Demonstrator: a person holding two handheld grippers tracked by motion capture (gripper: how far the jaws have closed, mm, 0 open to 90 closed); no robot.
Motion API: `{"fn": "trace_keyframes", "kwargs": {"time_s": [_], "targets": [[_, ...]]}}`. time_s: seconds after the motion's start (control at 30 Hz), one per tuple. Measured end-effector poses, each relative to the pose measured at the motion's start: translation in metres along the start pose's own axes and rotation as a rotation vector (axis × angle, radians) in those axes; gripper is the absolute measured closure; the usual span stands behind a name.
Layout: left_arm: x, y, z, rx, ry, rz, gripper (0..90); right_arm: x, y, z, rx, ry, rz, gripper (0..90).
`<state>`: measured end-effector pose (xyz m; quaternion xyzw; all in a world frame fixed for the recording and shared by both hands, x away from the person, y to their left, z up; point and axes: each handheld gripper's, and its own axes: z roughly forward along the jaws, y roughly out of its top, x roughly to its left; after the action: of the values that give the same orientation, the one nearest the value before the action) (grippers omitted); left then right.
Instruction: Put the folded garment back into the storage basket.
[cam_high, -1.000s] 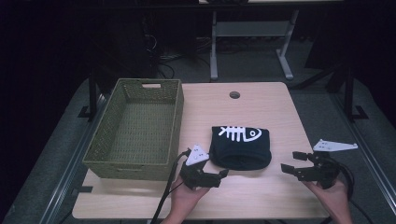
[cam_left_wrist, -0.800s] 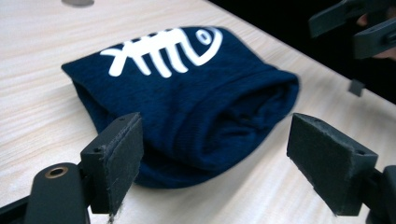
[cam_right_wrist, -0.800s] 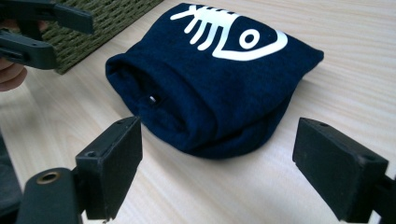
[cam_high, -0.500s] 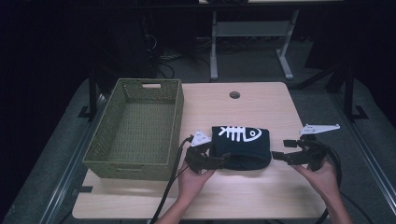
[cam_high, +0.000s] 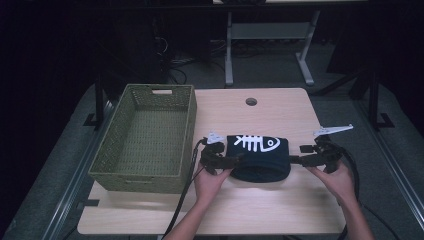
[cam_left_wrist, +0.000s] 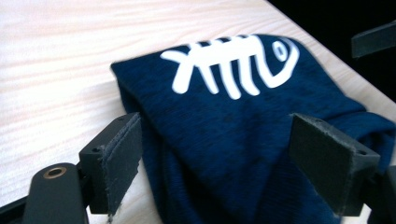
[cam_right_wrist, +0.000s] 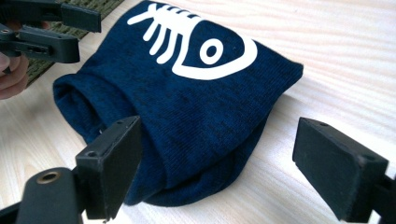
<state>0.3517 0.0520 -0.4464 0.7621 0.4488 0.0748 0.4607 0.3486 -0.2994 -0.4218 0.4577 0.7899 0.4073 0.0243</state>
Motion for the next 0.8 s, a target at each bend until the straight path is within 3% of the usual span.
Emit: {"fn": "trace_keyframes", "kwargs": {"time_s": [0.17,0.2,0.3,0.63,0.8], "targets": [[0.006,-0.003,0.008,0.023,0.014,-0.028,18.1,-0.005,0.003,0.009,0.004,0.004,0.021,15.5],[0.008,-0.003,0.011,0.03,0.004,-0.051,18.4,-0.007,0.003,0.014,0.008,0.009,0.025,16.2],[0.01,-0.004,0.012,0.039,0.014,-0.053,18.7,-0.01,0.004,0.018,0.019,0.013,0.038,16.2],[0.016,-0.008,0.023,0.071,-0.022,-0.111,21.6,-0.018,0.003,0.04,0.037,-0.018,0.073,21.6],[0.017,-0.01,0.025,0.081,-0.024,-0.115,22.2,-0.02,0.003,0.047,0.048,-0.035,0.084,26.0]]}}
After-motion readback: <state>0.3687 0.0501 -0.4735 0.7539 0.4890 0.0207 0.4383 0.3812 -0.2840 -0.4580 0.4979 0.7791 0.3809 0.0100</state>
